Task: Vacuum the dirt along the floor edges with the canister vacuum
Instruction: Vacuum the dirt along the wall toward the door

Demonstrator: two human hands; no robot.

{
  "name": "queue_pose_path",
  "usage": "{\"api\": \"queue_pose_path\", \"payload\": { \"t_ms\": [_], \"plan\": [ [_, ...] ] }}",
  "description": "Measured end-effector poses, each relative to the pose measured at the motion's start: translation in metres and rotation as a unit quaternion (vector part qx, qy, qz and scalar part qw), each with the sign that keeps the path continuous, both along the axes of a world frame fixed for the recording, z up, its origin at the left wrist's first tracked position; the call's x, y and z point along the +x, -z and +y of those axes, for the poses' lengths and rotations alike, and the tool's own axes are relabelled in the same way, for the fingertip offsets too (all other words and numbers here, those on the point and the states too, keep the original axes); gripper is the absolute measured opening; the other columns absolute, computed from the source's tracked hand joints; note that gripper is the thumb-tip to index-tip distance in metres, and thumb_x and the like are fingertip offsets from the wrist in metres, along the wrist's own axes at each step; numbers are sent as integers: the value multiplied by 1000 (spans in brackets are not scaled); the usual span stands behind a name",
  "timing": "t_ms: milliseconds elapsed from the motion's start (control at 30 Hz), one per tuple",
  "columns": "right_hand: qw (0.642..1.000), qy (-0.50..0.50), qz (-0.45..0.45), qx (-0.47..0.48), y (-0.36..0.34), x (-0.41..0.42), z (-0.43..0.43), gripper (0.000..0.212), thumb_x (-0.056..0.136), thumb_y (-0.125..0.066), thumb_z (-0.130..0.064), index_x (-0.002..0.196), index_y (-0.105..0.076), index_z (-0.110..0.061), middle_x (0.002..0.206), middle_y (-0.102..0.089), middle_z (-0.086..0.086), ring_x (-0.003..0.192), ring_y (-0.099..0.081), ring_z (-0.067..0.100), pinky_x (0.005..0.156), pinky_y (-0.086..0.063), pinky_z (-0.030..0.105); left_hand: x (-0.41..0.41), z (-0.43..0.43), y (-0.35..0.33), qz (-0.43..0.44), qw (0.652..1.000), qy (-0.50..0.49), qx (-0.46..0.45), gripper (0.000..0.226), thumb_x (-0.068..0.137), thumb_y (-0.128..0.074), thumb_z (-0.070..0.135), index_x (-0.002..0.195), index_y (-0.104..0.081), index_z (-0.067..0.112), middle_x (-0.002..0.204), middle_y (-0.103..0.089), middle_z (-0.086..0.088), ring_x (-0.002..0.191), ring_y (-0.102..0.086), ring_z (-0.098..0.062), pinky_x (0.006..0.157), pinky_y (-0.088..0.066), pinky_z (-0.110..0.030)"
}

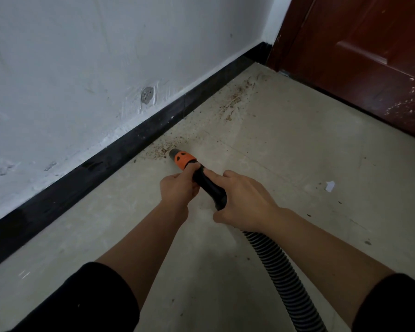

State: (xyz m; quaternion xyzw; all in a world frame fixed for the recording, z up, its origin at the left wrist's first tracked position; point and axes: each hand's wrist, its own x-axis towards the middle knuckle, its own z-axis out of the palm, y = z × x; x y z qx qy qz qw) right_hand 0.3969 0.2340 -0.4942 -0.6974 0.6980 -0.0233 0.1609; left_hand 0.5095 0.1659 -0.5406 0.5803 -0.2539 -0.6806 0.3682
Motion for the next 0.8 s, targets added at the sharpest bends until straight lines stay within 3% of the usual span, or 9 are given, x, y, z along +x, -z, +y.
{"api": "queue_pose_path", "payload": {
  "t_ms": [367,800],
  "plan": [
    [999,-30,16,-7,-2,15,2,95,75,-70,-35,152,-14,-37,89,-38,-7,72,-44,12,59,-33,22,19,4,-2,-8,1000,-12,14,23,84,-72,23,75,-60,6,86,-58,-17,69,-55,-19,59,-51,-21],
    [999,-46,17,-9,0,41,-5,95,75,-70,-35,152,-13,-36,92,-40,-6,75,-46,14,62,-36,24,46,1,-5,-23,998,-43,26,25,85,-72,23,73,-59,5,73,-60,-9,61,-56,-14,62,-52,-21]
  ]
}}
